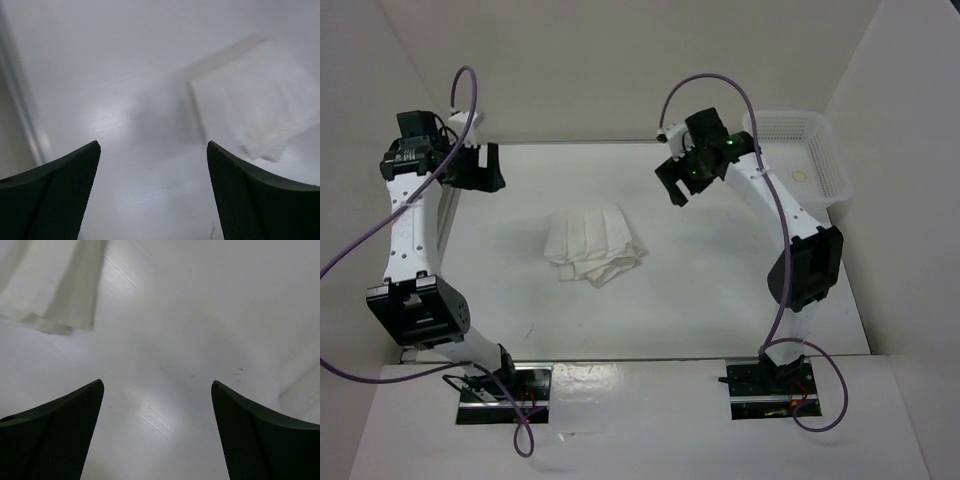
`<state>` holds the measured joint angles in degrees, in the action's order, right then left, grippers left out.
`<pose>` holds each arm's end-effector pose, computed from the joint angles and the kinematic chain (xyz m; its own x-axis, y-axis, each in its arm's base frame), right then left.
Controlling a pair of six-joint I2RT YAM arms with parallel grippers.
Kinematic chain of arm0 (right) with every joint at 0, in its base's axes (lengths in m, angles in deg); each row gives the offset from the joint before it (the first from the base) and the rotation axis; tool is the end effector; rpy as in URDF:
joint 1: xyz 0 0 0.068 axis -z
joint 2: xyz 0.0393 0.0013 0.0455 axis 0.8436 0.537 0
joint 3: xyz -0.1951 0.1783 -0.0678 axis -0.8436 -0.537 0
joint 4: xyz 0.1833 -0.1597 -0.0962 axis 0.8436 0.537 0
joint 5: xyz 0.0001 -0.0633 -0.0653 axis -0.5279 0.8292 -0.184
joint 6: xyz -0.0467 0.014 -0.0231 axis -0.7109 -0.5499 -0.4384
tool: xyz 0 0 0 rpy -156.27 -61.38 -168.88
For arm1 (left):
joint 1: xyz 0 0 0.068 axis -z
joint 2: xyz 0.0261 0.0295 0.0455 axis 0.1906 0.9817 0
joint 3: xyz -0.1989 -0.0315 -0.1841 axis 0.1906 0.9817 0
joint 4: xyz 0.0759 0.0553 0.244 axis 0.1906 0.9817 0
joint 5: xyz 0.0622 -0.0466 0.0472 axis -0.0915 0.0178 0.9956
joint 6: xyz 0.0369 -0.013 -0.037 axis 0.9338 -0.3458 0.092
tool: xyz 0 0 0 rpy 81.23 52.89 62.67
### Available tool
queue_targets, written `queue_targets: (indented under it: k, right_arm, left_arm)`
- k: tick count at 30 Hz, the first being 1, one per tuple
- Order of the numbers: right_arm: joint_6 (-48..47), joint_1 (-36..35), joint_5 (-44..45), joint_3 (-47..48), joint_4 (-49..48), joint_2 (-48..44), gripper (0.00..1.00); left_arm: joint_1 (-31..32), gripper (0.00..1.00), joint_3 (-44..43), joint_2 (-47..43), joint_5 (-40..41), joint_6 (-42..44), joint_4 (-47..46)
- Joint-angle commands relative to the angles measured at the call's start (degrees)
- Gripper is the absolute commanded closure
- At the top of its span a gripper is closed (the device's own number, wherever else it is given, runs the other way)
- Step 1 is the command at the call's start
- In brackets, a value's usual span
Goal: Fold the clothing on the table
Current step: Fold the skirt
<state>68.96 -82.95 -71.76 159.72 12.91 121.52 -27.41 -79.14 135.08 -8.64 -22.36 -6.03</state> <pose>0.3612 0.1774 0.3465 -0.5102 -0.6258 -0.5900 -0.7252 0.6818 -0.0961 0.3281 0.0853 0.3855 -0.6680 0.0357 -0.7433 0.1009 0.9940 -0.0429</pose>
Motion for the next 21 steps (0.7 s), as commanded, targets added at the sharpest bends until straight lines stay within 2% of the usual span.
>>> queue_targets:
  k: [1,5,6,8,13,19,21]
  right_arm:
    - [-0.6,1.5,4.6,-6.3,-5.0,-2.7,0.08]
    - [0.1,2.3,5.1,-12.6,-6.4,-4.1,0.08]
    - [0.1,2.3,5.1,-13.4,-7.9,-4.8,0.08]
    - [1.7,2.3,5.7,-15.9,-8.9,-5.3,0.08]
    - [2.4,2.3,5.7,-19.9,-11.3,-5.9,0.08]
    - [2.9,2.3,7.0,-19.9,-11.3,-2.2,0.08]
    - [2.9,2.3,7.5,-19.9,-11.3,-1.7,0.08]
  left_arm:
    - [3.3,0.07,-2.7,6.5,-20.8,1.1,1.9]
    - [6.1,0.07,-6.1,15.0,-39.7,4.1,6.8]
    - [7.4,0.07,-6.1,16.4,-41.3,6.5,7.8]
    - [8.4,0.07,-5.0,18.3,-41.6,7.6,8.0]
    - [12.6,0.06,5.2,18.8,-39.4,3.8,-1.3]
    - [19.6,0.06,5.9,24.6,-38.4,3.8,-3.1]
    - [21.5,0.06,3.2,27.9,-38.4,3.8,-3.8]
